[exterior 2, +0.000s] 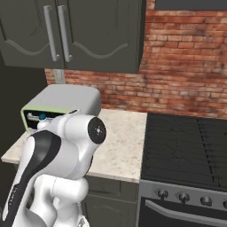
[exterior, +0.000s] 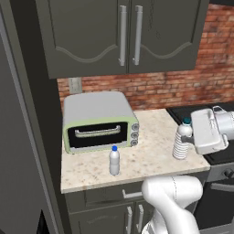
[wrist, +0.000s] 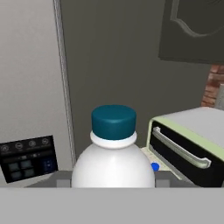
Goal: Take the bottled waters from the counter and place them in the freezer to freeze. Close the freezer door after placing the bottles.
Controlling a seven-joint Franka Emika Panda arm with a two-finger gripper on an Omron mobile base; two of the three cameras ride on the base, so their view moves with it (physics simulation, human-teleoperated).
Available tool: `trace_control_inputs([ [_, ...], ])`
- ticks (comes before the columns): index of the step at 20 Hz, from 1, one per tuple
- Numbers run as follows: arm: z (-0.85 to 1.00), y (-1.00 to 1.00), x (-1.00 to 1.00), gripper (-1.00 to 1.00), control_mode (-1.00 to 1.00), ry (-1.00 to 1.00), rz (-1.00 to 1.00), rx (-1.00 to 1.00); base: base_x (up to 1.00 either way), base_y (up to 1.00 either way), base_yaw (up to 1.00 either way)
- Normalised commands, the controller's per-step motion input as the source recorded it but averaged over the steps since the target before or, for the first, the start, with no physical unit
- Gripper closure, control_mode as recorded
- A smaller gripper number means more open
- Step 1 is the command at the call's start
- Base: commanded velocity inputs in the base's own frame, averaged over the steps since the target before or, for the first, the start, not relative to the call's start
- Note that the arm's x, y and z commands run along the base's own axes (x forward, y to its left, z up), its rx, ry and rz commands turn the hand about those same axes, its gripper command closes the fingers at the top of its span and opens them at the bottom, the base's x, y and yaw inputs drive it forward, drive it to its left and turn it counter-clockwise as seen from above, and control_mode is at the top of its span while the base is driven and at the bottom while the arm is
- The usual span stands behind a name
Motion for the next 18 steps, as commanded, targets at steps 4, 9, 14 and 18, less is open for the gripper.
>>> trace_control_inputs([
  [4, -0.15, 0.0, -0.13, 1.0, -1.0, -0.02, 0.01, 0.0, 0.0, 0.0, 0.0],
  [9, -0.04, 0.0, 0.0, 1.0, -1.0, 0.0, 0.02, 0.0, 0.0, 0.0, 0.0],
  [14, 0.0, 0.0, -0.02, 1.0, -1.0, 0.0, 0.0, 0.0, 0.0, 0.0, 0.0],
  [18, 0.0, 0.0, -0.14, 1.0, 1.0, 0.0, 0.0, 0.0, -0.09, 0.0, 0.0],
])
